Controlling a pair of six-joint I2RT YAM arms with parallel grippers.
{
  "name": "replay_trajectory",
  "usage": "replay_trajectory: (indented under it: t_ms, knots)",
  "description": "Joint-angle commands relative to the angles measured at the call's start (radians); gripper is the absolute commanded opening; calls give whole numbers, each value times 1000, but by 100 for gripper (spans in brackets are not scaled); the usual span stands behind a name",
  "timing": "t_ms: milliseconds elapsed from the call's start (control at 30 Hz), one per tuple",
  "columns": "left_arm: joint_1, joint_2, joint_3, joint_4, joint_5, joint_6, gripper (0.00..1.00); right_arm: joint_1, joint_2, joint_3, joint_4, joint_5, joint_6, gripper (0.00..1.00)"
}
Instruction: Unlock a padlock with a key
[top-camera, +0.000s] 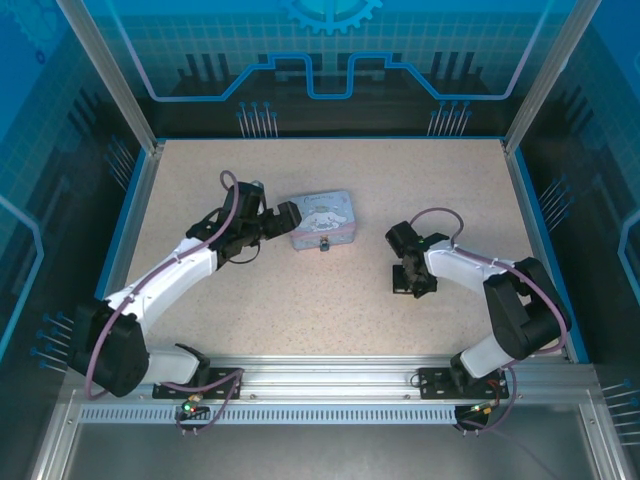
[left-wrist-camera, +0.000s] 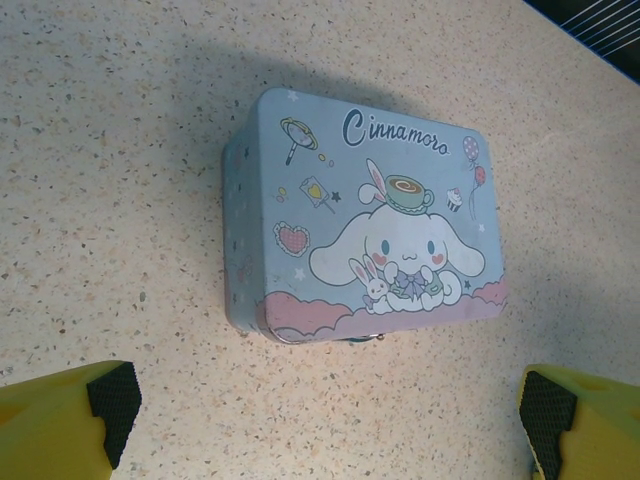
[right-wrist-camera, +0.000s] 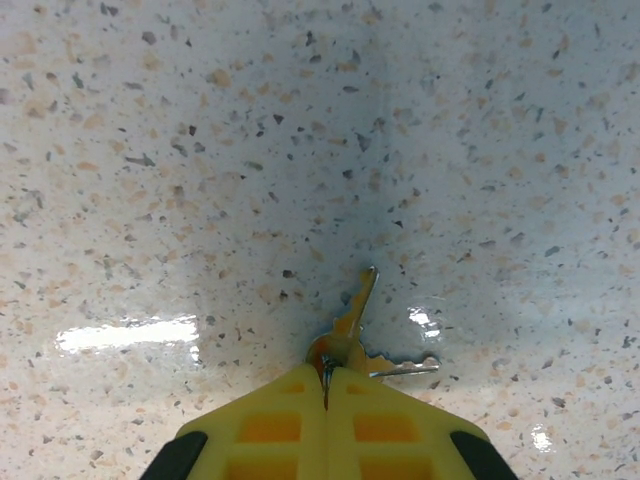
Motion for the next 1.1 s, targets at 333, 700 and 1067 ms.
replay_trajectory:
  t_ms: [333,700,1067]
  knots:
    - [-4,-70,-108,99,207,-139,99,19,-253,-56,193,-329,-229,0]
    - [-69,-39,-132,178,306,-239,98,19,-343,-137,435,-753,-358,0]
    - [-129,119,-61,256,392,-272,81,32,-336,-122,486,-821,-355,0]
